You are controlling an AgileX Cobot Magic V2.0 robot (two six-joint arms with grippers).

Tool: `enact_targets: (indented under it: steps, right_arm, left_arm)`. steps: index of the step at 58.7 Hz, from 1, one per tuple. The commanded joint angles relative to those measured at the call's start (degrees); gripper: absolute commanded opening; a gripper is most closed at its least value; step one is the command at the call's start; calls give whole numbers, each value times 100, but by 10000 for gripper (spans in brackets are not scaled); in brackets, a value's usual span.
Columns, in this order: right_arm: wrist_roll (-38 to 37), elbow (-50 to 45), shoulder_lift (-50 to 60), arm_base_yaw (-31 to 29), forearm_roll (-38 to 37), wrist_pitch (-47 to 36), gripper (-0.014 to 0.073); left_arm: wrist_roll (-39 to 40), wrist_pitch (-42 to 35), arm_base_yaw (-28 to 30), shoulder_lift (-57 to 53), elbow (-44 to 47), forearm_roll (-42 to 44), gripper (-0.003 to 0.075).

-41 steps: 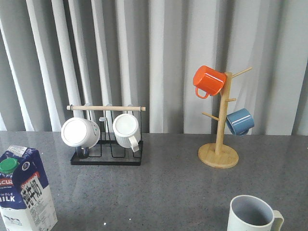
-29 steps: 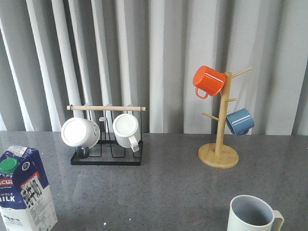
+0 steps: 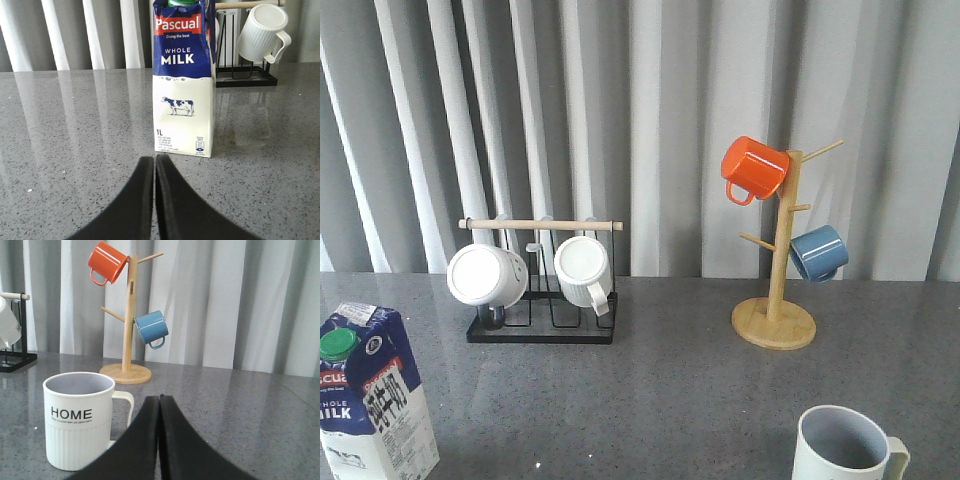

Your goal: Place milk next to cup

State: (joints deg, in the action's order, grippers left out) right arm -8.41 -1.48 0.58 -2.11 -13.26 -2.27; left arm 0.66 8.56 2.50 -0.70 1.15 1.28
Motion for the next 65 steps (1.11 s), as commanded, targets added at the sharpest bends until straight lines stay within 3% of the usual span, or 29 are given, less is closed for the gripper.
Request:
enact_targets:
  steps: [1, 17, 31, 50, 57, 65]
  right_arm:
    - [5, -49, 64, -36, 116, -439, -9]
    - [5, -54, 64, -36, 114, -421, -9]
    - [5, -54, 64, -36, 114, -421, -9]
    - [-23, -54, 64, -36, 152, -421, -9]
    - [-147, -48, 56, -36, 568, -485, -7]
    - [-147, -31, 56, -36, 948, -499, 8]
  left_arm:
    - [63, -472, -4, -60, -157, -57, -6]
    - [63, -690, -4, -60, -157, -57, -6]
    - [115, -1656, -4, -60, -157, -57, -6]
    - [1012, -2630, -4, -60, -162, -57, -6]
    - [1609, -2868, -18, -60, -167, -52, -3]
    - [1701, -2830, -24, -60, -182, -52, 29]
